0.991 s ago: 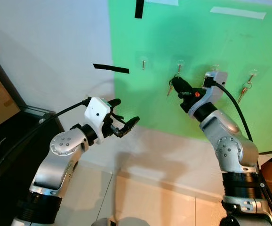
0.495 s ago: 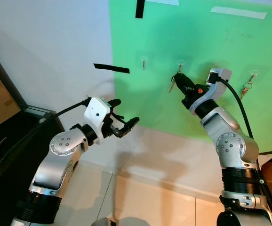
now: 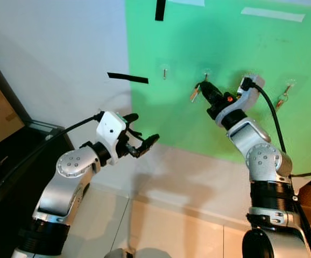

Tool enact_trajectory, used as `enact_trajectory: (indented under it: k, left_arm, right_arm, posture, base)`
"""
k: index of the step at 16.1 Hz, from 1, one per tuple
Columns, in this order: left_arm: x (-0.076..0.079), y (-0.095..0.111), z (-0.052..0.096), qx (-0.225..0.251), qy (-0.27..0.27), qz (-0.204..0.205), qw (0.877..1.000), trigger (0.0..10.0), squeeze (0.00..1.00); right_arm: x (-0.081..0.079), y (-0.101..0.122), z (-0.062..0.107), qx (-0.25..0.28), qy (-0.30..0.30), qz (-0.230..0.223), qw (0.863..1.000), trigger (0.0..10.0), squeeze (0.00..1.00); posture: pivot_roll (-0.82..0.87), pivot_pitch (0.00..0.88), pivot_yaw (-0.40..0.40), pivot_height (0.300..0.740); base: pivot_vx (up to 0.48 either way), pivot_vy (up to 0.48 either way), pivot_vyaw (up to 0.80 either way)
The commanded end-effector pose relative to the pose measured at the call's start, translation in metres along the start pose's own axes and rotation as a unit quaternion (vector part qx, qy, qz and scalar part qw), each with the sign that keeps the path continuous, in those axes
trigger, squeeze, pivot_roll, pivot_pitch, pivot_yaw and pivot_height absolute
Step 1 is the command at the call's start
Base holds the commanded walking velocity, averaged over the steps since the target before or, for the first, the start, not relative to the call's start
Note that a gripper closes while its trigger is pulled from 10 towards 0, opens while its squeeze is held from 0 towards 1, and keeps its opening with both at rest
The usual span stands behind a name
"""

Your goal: Hang keys on a hook

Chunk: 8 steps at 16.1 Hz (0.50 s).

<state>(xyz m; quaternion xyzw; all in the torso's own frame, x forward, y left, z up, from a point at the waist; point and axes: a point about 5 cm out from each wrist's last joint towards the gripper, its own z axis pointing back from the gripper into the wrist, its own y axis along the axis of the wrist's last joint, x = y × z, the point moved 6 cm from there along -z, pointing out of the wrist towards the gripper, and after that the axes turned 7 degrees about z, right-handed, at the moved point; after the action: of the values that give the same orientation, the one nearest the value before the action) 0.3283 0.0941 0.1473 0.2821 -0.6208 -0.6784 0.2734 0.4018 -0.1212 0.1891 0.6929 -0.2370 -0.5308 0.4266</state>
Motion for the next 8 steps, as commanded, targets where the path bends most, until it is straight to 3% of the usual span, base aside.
enact_trajectory:
  k: [1, 6, 8]
  left_arm:
    - [0.002, 0.004, 0.0, 0.001, -0.007, -0.005, 1.0, 10.0, 0.02]
    - [0.003, 0.003, 0.0, -0.001, -0.01, -0.005, 1.0, 10.0, 0.02]
    - [0.004, 0.003, 0.0, -0.002, -0.011, -0.005, 1.0, 10.0, 0.02]
  right_arm:
    - [0.009, 0.003, -0.001, -0.001, -0.022, -0.018, 1.0, 10.0, 0.0]
    - [0.032, -0.004, 0.003, -0.011, -0.075, -0.11, 0.991, 10.0, 0.0]
    - [0.035, -0.007, 0.003, -0.019, -0.078, -0.115, 0.99, 10.0, 0.0]
  posture:
    - [-0.05, 0.0, 0.016, 0.74]
    - [-0.05, 0.0, 0.02, 0.74]
    - [-0.05, 0.0, 0.02, 0.74]
  base:
    - [0.0, 0.0, 0.0]
    - [0.0, 0.0, 0.0]
    - [0.0, 0.0, 0.0]
